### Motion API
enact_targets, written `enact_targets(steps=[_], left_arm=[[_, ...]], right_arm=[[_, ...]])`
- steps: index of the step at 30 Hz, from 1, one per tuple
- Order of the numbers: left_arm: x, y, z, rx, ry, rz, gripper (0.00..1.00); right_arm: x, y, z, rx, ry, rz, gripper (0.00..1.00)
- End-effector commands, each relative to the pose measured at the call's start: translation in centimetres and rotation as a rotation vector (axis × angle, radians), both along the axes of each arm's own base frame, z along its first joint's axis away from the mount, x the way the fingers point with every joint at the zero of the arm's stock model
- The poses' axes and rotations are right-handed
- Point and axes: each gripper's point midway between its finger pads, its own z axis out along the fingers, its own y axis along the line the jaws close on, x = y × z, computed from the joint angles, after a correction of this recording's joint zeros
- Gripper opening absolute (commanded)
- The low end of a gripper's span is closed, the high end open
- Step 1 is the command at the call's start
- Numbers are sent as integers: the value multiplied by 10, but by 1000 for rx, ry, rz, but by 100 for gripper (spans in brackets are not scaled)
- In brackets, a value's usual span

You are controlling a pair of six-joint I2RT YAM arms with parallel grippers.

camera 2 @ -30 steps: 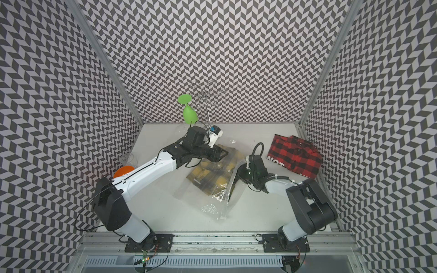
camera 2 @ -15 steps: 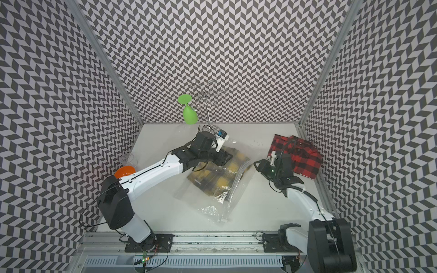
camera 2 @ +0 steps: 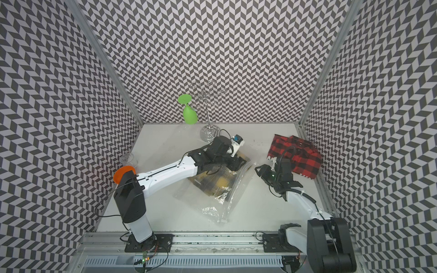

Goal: Place the folded shirt into the vacuum bag
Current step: Adjust the shirt in the vacuum bag.

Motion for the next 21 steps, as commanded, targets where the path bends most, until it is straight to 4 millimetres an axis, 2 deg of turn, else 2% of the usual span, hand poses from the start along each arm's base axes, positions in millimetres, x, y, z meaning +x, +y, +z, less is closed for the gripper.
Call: enact_targets(steps=[1, 5, 9, 15, 18, 21], left_arm=[[-7, 0, -41, 169, 15, -8, 63], [-5, -6, -38, 143, 15, -4, 63], [-4, -6, -40, 179, 9, 13, 64], [-8, 5, -72, 356, -7, 20, 65], [-9, 9, -88, 414, -1, 23, 65], [-5, 9, -93, 433, 5, 31, 63]], right_arm=[[17, 8, 17, 64, -69, 42, 51], [9, 33, -1, 134, -19, 99, 49], [6, 38, -6, 153, -15, 76, 49], [4, 42, -11, 191, -19, 85, 49], [6, 49, -6, 233, -28, 105, 48], [12, 59, -4, 249, -27, 130, 48]])
